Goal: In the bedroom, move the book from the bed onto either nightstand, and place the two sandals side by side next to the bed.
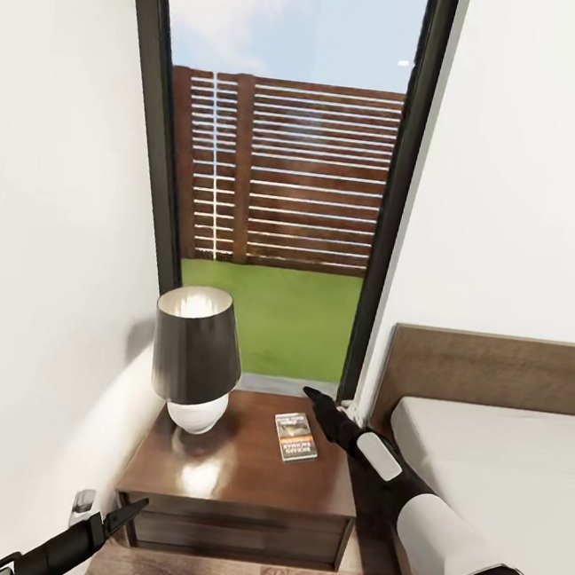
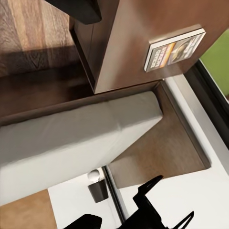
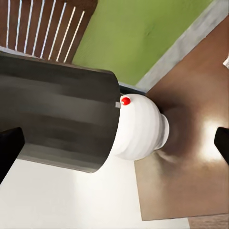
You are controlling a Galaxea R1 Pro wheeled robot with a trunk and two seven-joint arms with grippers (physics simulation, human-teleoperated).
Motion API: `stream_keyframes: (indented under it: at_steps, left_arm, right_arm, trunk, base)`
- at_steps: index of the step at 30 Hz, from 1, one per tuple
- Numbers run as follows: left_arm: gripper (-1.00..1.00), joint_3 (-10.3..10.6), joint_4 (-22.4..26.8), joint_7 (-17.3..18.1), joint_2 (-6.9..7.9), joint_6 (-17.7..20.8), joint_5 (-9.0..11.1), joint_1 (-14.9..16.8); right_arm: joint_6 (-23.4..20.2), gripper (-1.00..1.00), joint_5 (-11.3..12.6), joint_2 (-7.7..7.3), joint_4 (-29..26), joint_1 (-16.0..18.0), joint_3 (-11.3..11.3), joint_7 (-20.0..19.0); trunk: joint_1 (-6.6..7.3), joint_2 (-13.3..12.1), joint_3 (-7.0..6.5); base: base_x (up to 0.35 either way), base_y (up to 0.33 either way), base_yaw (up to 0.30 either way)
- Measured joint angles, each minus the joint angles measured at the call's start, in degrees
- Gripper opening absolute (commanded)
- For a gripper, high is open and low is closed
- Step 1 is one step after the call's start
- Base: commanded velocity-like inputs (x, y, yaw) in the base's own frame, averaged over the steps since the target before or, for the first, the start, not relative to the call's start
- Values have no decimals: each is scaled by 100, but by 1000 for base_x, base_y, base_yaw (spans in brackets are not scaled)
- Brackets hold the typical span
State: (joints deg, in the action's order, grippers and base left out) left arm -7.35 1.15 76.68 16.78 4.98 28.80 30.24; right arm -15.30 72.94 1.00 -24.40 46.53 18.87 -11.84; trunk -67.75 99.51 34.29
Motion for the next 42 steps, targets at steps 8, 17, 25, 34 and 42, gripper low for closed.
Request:
stream_keyframes:
  at_steps: [8, 17, 25, 34, 42]
  left_arm:
    - [100, 17, 0, 6, 0, -30, -8, -2]
    - [100, 30, -15, 7, 12, -51, -18, -5]
    - [100, 42, -24, -4, 60, -68, -21, -58]
    - [100, 43, -26, -12, 68, -71, -22, -95]
    - [100, 50, -26, -97, 71, -114, -25, -154]
  right_arm:
    - [-3, 100, -3, -13, 0, -13, -1, -118]
    - [6, 100, -32, -29, 3, -118, -1, -686]
    - [9, 100, -81, -35, 9, -272, 5, -872]
    - [11, 100, -294, -21, 9, -428, 26, -1061]
    - [21, 100, -461, -13, 59, -686, 32, -1416]
  trunk:
    - [176, -321, -144]
    - [286, -523, -234]
    - [286, -523, -234]
    - [286, -523, -234]
    - [286, -523, -233]
  base:
    - [0, 0, 0]
    - [0, 0, 0]
    - [0, 0, 0]
    - [0, 0, 0]
    - [0, 0, 0]
